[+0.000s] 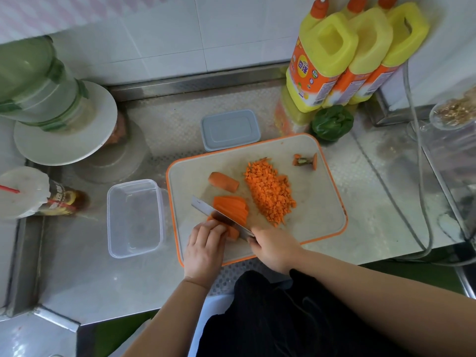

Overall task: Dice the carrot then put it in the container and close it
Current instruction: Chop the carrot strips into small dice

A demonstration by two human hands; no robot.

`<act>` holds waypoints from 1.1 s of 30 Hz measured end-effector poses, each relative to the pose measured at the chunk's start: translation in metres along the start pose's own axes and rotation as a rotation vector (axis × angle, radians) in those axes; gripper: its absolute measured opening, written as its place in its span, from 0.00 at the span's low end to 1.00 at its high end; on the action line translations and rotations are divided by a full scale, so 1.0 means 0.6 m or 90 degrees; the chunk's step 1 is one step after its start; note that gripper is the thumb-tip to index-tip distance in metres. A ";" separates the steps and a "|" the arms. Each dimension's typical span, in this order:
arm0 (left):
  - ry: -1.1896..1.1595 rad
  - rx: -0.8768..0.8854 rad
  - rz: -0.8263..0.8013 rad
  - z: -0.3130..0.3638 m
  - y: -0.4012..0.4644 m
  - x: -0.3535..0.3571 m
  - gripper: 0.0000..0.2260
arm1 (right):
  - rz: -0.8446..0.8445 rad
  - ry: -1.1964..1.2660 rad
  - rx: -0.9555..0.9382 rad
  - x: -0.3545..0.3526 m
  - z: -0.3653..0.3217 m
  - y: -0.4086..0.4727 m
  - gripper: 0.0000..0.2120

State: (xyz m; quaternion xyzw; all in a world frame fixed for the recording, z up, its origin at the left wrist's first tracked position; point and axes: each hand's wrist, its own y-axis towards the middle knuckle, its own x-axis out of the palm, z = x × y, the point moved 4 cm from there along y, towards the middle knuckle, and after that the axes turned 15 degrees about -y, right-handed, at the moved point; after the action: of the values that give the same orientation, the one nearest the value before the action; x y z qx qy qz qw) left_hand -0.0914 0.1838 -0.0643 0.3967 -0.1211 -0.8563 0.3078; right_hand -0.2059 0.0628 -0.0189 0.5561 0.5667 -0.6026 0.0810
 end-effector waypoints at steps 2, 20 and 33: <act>-0.004 0.000 0.001 -0.004 0.000 0.003 0.06 | -0.007 0.019 0.023 -0.005 0.003 0.000 0.16; 0.018 0.015 0.031 -0.004 -0.022 0.014 0.04 | -0.001 -0.038 0.024 -0.010 -0.015 -0.017 0.13; -0.023 0.009 0.035 -0.005 -0.023 0.007 0.06 | 0.041 -0.083 0.003 -0.030 -0.036 -0.048 0.12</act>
State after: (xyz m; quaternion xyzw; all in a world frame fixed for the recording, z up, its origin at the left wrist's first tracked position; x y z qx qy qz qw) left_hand -0.0971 0.1923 -0.0750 0.3799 -0.1434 -0.8536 0.3262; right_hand -0.2075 0.0800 0.0175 0.5334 0.5410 -0.6359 0.1359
